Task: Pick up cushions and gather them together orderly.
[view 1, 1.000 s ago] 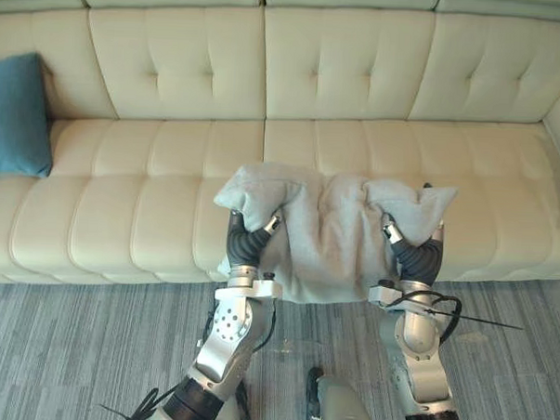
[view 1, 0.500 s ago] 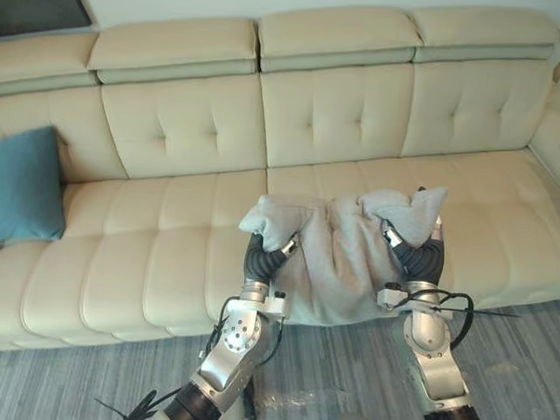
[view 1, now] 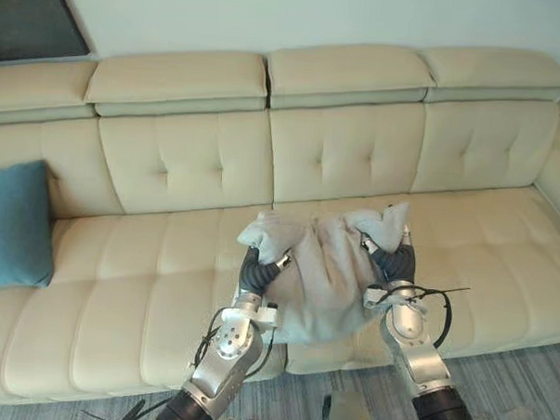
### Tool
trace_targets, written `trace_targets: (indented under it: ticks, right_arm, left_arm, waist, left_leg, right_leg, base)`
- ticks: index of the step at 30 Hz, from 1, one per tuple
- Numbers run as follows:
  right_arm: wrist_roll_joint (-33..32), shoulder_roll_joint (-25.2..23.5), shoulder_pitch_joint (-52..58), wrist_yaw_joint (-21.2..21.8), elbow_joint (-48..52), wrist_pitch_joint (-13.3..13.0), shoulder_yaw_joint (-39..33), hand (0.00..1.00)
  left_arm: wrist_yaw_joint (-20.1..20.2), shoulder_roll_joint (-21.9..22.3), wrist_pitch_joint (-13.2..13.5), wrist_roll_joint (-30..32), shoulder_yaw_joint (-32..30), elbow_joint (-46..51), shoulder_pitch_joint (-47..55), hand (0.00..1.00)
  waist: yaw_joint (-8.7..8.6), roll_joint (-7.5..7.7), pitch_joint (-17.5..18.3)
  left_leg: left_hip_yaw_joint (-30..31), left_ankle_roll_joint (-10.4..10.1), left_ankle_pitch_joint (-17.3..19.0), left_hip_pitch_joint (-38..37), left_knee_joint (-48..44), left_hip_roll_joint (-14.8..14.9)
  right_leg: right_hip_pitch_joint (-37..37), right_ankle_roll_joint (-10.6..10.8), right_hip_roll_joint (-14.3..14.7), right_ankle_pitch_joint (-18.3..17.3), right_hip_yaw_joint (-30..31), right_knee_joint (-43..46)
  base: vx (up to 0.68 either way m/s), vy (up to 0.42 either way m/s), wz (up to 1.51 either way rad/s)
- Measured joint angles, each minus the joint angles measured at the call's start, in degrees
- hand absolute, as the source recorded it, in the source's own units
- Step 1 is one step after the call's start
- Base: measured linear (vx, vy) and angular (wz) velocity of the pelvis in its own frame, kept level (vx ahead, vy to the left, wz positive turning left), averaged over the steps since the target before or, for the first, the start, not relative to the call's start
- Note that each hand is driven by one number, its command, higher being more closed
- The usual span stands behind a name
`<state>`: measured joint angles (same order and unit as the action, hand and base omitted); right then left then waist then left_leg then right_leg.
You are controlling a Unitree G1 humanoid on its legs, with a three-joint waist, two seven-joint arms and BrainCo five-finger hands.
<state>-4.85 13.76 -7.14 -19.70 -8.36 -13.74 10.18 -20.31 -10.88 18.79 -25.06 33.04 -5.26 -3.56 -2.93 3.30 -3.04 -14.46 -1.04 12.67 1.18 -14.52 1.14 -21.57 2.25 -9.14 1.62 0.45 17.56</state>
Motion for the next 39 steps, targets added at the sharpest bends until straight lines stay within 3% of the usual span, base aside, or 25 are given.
trace_targets:
  ticks: [1,4,7,13,21,25,30,33,39]
  right_arm:
    - [-0.01,0.90,-0.66,0.11,-0.68,0.09,-0.11,1.00]
    - [-0.16,1.75,-0.69,0.18,-1.22,0.18,-0.56,1.00]
    - [-0.27,2.06,-0.11,0.42,-0.12,0.20,-1.15,1.00]
    - [-0.32,1.40,1.05,1.55,3.39,0.18,-2.86,1.00]
    - [-2.02,-0.27,-0.15,1.64,3.37,0.21,-3.00,1.00]
    - [-2.33,-0.21,-8.20,1.45,0.82,0.15,-2.79,1.00]
    - [-3.08,0.64,-29.74,-1.14,-8.20,0.13,-2.75,1.00]
    - [-3.14,1.43,-37.35,-3.03,-9.79,0.21,-3.22,1.00]
    - [-4.26,4.42,-56.49,-5.65,-21.65,-0.34,-3.58,1.00]
  left_arm:
    - [0.42,1.13,-0.35,-0.03,-0.20,-1.18,0.00,1.00]
    - [0.94,1.65,-0.81,0.06,0.11,-1.26,-0.06,1.00]
    - [2.24,2.02,-0.96,0.07,0.10,-1.25,-0.12,1.00]
    - [2.67,2.30,-0.91,0.26,-0.04,-0.91,-0.22,1.00]
    - [0.87,2.49,-1.01,3.26,-2.74,-0.90,-2.84,1.00]
    - [-2.01,2.02,-1.02,4.90,-6.96,-1.61,-11.34,1.00]
    - [-7.15,0.30,-0.92,6.55,-12.70,-9.43,-31.43,1.00]
    - [-9.95,-0.07,-0.71,6.59,-15.37,-13.77,-40.89,1.00]
    - [-12.17,-3.65,-0.43,7.02,-19.32,-28.13,-61.49,1.00]
  waist:
    - [-0.05,-2.63,0.05]
    - [0.03,-4.44,0.09]
    - [-0.37,-4.60,0.20]
    - [0.15,-4.78,0.34]
    - [1.01,-4.15,0.06]
    - [0.76,-3.13,-1.11]
    - [0.77,-3.14,-7.06]
    - [1.36,-3.13,-7.69]
    - [1.02,-3.24,-13.85]
  left_leg:
    - [1.55,-1.73,0.92,-0.63,0.30,2.17]
    - [3.77,-2.21,0.22,-1.81,2.00,4.89]
    - [5.21,-3.19,-1.82,-3.19,3.90,5.91]
    - [7.63,-3.51,-2.26,-2.70,7.08,5.18]
    - [9.82,-3.67,-2.14,-0.75,8.02,3.23]
    - [10.22,-4.05,-2.94,3.85,7.04,3.06]
    - [9.98,-5.86,-4.12,13.32,2.85,3.38]
    - [9.35,-6.31,-4.20,18.50,1.30,4.10]
    - [9.33,-6.69,-3.76,21.52,-1.11,4.37]
  right_leg:
    - [1.09,0.26,2.31,-0.26,-0.21,-0.16]
    - [4.42,-0.57,5.39,0.33,-1.06,-5.08]
    - [7.98,-1.58,6.82,2.27,-2.24,-10.41]
    - [13.10,-1.05,6.37,9.10,-4.06,-22.72]
    - [11.77,-0.72,3.57,10.03,-5.28,-23.19]
    - [7.70,-1.69,3.20,11.13,-5.26,-23.18]
    - [-0.59,-1.87,3.22,14.91,-5.32,-22.71]
    - [-5.20,-2.22,3.79,15.80,-5.14,-22.69]
    - [-7.29,-1.58,4.11,16.48,-4.65,-22.69]
  base:
    - [0.25,-0.229,0.14]
    - [0.17,-0.162,-0.18]
    - [0.08,-0.081,0.10]
    - [-0.03,0.038,0.23]
    - [-0.10,0.069,0.14]
    - [-0.07,-0.012,0.04]
    - [-0.09,-0.025,0.01]
    - [-0.14,0.016,-0.05]
    - [-0.12,0.058,-0.03]
